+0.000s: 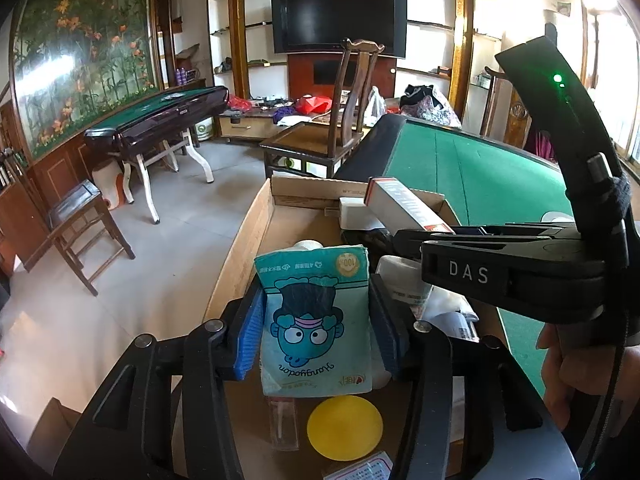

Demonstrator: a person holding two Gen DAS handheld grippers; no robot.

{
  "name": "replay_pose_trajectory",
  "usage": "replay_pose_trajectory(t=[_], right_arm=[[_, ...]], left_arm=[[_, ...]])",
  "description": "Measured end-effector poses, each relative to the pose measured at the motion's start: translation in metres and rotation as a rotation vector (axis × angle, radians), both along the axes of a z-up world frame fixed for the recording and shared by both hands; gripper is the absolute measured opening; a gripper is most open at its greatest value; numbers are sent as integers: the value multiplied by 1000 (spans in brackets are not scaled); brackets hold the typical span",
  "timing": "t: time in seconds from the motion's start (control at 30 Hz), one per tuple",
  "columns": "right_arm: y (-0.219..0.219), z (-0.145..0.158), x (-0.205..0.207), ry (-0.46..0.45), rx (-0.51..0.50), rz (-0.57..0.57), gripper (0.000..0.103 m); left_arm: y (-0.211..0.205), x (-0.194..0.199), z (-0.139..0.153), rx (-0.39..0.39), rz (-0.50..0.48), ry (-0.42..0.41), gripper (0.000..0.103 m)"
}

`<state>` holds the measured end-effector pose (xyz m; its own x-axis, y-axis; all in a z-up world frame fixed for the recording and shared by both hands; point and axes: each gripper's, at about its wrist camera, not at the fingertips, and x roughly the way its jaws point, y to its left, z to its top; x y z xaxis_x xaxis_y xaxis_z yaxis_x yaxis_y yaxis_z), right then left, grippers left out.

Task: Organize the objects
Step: 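Lower both items into the tray and open both grippers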

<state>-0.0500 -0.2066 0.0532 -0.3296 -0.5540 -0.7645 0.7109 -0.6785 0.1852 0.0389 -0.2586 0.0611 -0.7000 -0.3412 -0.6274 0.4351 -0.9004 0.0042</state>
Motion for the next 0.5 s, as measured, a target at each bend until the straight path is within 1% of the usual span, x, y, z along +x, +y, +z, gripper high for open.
replay_pose_trajectory(t=[0.07, 0.13, 0.23, 0.3, 0.4, 0.5], right_arm=[[3, 3, 5, 17, 2, 6, 29], [5, 7, 10, 32, -1, 10, 37], [9, 14, 17, 49, -12, 15, 44], [12, 18, 22, 61, -19, 16, 45], [19, 26, 28, 75, -35, 14, 47], [29, 32, 34, 82, -56, 4, 55]], left_arm=[[1, 1, 2, -3, -4, 3, 51], [4, 3, 4, -6, -4, 5, 53], [8, 6, 7, -15, -5, 13, 54], [10, 9, 10, -20, -3, 18, 55], [12, 15, 15, -30, 5, 30, 60], [14, 22, 21, -40, 12, 46, 63]])
